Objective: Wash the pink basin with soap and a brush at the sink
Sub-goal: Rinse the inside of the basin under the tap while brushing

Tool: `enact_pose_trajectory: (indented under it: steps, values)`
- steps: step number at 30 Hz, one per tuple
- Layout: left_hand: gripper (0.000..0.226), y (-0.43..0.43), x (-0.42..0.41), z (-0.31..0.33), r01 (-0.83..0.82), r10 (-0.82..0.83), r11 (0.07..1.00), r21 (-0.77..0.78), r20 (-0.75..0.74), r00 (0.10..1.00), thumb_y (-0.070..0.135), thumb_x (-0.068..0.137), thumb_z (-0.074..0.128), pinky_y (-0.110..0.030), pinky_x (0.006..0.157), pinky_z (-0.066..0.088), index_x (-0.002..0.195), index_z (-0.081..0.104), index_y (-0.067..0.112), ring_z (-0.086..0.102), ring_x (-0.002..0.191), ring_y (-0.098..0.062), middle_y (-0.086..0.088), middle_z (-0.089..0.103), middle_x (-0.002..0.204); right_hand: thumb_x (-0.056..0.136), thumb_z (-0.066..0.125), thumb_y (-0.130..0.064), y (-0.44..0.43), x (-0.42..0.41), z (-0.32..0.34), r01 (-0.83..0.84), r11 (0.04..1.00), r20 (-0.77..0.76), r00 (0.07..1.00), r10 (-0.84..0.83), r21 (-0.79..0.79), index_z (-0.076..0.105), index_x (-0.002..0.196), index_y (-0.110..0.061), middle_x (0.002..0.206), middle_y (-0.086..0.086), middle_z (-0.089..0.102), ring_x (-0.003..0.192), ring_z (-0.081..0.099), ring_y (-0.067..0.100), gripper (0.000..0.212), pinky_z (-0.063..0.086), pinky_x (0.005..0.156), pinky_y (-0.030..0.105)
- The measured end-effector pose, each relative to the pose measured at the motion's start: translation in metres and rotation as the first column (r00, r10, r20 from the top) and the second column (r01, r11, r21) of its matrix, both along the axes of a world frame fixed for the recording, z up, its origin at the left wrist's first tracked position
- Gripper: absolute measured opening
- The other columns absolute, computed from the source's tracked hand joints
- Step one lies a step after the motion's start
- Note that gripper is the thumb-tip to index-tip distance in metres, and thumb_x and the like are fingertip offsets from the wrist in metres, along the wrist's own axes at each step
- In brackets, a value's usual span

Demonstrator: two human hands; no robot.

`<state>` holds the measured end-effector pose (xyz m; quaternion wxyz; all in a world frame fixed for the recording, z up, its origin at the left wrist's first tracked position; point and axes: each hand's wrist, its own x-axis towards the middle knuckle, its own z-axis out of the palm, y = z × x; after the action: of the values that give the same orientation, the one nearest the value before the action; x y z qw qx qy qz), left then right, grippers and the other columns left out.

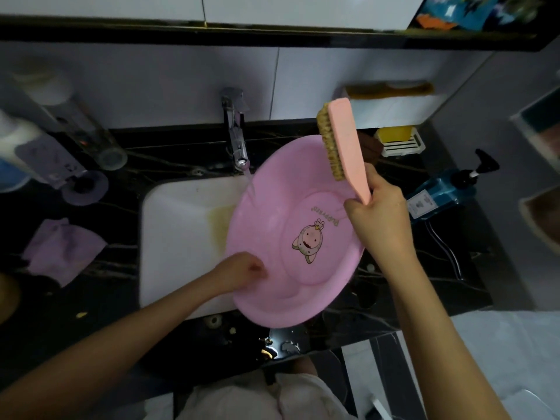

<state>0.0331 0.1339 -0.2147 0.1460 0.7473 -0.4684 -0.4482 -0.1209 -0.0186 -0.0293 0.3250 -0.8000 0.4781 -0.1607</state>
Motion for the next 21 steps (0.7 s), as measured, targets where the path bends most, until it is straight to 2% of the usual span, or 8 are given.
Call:
enact_pose_trajectory:
  steps: [1,3,6,8,11,14,18,21]
  values:
    - [0.03,0.006,0.011,0.001,-0.166,0.168,0.985,-0.048,0.045,0.985,0.01,0.081,0.064,-0.015,0.083,0.04,0.11,0.066,0.002,0.057,0.109,-0.026,-0.017,0.061,0.118,0.082,0.053,-0.006,-0.002,-0.001,-0.002,-0.004,1.0,0.01,1.0,0.003,0.021,0.045,0.135,-0.027,0.117,-0.001,0.063,0.092,0.063,0.021,0.058,0.058,0.067,0.041]
    - [0.059,0.014,0.026,0.002,-0.336,0.346,0.937,-0.099,0.118,0.931,0.017,0.071,0.075,-0.027,0.095,0.042,0.126,0.055,0.006,0.049,0.117,-0.032,-0.018,0.051,0.125,0.084,0.053,-0.004,-0.006,-0.006,-0.004,-0.013,0.999,0.061,0.998,0.01,0.053,0.048,0.132,-0.029,0.107,-0.009,0.063,0.087,0.062,0.012,0.054,0.058,0.069,0.035]
    - [0.095,0.021,0.025,0.01,-0.582,0.583,0.811,0.063,-0.164,0.796,0.035,0.048,0.076,-0.033,0.082,0.049,0.133,0.044,0.004,0.053,0.105,-0.026,-0.019,0.052,0.127,0.085,0.053,0.0,-0.013,-0.017,-0.005,-0.004,0.987,0.176,0.984,-0.024,0.159,0.048,0.125,-0.036,0.088,-0.018,0.059,0.078,0.06,0.002,0.055,0.056,0.068,0.024]
    - [0.084,0.026,0.025,0.027,-0.739,0.737,0.666,0.1,-0.243,0.631,0.027,0.049,0.07,-0.03,0.071,0.047,0.126,0.05,-0.001,0.056,0.094,-0.023,-0.021,0.058,0.121,0.085,0.052,0.002,-0.019,-0.023,-0.003,0.008,0.976,0.188,0.981,-0.05,0.219,0.049,0.127,-0.029,0.086,-0.017,0.057,0.074,0.058,0.001,0.052,0.051,0.06,0.017]
    - [0.054,0.033,0.038,0.042,-0.815,0.795,0.579,0.037,-0.25,0.553,0.014,0.07,0.075,-0.028,0.075,0.043,0.118,0.059,-0.005,0.056,0.09,-0.022,-0.019,0.062,0.114,0.087,0.052,-0.005,-0.038,-0.037,-0.019,0.008,0.966,0.025,1.0,-0.015,0.257,0.059,0.122,-0.011,0.083,-0.004,0.062,0.073,0.06,0.012,0.036,0.048,0.058,0.025]
    - [0.032,0.043,0.05,0.064,-0.894,0.858,0.447,-0.018,-0.276,0.434,-0.001,0.083,0.061,-0.029,0.074,0.042,0.114,0.061,-0.007,0.056,0.089,-0.024,-0.016,0.061,0.102,0.09,0.05,-0.016,-0.056,-0.042,-0.05,-0.071,0.949,-0.125,0.986,0.114,0.309,0.065,0.106,-0.004,0.088,0.012,0.068,0.079,0.064,0.025,0.025,0.05,0.068,0.034]
    - [0.036,0.063,0.044,0.09,-0.951,0.886,0.288,-0.113,-0.346,0.309,-0.003,0.077,0.06,-0.033,0.073,0.046,0.112,0.061,-0.006,0.058,0.081,-0.026,-0.015,0.062,0.094,0.092,0.052,-0.025,-0.057,-0.04,-0.1,-0.27,0.885,-0.148,0.927,0.346,0.379,0.061,0.117,-0.016,0.103,0.007,0.069,0.094,0.065,0.022,0.028,0.052,0.088,0.043]
    - [0.033,0.077,0.031,0.113,-0.962,0.899,0.206,-0.178,-0.354,0.258,-0.007,0.083,0.052,-0.032,0.067,0.049,0.113,0.06,0.005,0.061,0.075,-0.023,-0.012,0.064,0.093,0.095,0.051,-0.028,-0.051,-0.034,-0.123,-0.369,0.837,-0.09,0.895,0.438,0.404,0.055,0.123,-0.022,0.111,0.005,0.065,0.103,0.062,0.024,0.029,0.05,0.089,0.038]
